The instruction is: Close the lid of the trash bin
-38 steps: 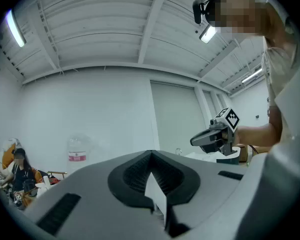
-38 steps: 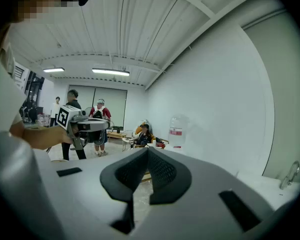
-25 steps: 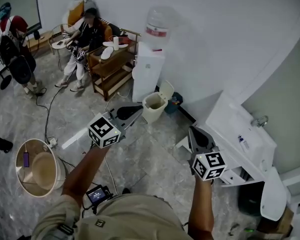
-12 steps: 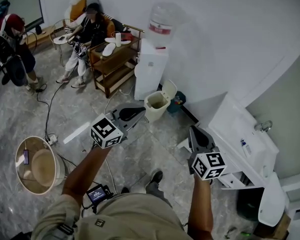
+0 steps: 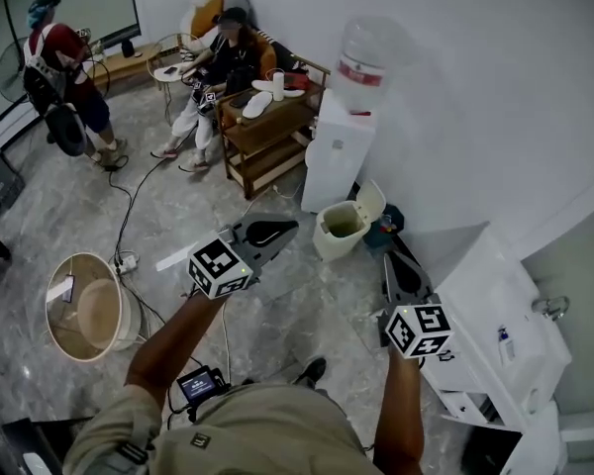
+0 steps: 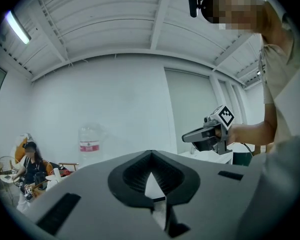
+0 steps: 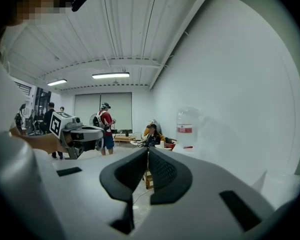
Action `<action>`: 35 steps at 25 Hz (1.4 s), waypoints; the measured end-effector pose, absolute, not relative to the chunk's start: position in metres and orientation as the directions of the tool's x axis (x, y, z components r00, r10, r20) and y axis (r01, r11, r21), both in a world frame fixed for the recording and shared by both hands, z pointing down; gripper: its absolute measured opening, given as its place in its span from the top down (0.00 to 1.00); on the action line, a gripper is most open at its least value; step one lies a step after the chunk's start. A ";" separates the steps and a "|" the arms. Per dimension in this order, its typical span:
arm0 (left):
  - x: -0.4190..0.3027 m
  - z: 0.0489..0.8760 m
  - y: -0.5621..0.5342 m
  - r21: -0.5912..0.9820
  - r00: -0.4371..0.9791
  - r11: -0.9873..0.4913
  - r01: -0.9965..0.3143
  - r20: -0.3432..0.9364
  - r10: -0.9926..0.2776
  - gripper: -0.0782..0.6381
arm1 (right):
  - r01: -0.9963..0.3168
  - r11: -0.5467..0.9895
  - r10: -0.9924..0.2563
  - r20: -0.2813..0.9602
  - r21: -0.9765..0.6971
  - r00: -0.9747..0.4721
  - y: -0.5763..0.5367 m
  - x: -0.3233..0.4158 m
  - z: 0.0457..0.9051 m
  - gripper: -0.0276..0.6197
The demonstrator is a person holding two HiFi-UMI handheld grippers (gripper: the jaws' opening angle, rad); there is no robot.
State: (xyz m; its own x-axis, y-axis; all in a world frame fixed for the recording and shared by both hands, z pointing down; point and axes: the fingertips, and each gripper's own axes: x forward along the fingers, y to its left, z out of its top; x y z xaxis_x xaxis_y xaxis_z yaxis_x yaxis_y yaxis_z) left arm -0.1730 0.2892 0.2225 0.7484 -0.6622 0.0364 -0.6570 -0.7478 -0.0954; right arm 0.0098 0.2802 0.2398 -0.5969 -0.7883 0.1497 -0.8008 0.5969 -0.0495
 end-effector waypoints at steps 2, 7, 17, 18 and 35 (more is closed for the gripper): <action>-0.163 0.223 0.275 -0.097 0.733 -0.733 -0.673 0.043 -0.679 0.87 | -0.788 0.613 -0.776 0.146 -0.054 -0.614 0.259 0.020 0.240 0.92; -0.139 0.225 0.241 -0.099 0.696 -0.698 -0.709 0.062 -0.715 0.87 | -0.757 0.649 -0.745 0.144 -0.072 -0.652 0.215 0.043 0.244 0.92; -0.066 0.223 0.185 -0.134 0.672 -0.679 -0.722 0.096 -0.734 0.87 | -0.735 0.669 -0.726 0.117 -0.109 -0.678 0.147 0.113 0.246 0.92; -0.059 0.223 0.181 -0.137 0.674 -0.682 -0.719 0.101 -0.731 0.87 | -0.737 0.666 -0.728 0.115 -0.113 -0.676 0.142 0.119 0.247 0.92; 0.016 0.242 0.081 -0.099 0.787 -0.794 -0.600 0.105 -0.608 0.87 | -0.841 0.523 -0.822 0.179 -0.139 -0.541 0.098 0.197 0.282 0.92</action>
State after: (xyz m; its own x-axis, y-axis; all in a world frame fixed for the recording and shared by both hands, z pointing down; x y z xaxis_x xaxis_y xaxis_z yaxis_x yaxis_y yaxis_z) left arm 0.0163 0.0807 0.2415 0.7869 -0.6081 0.1053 -0.6001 -0.7937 -0.0993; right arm 0.1965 0.0978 0.2823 -0.5412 -0.8216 0.1791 -0.8407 0.5234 -0.1389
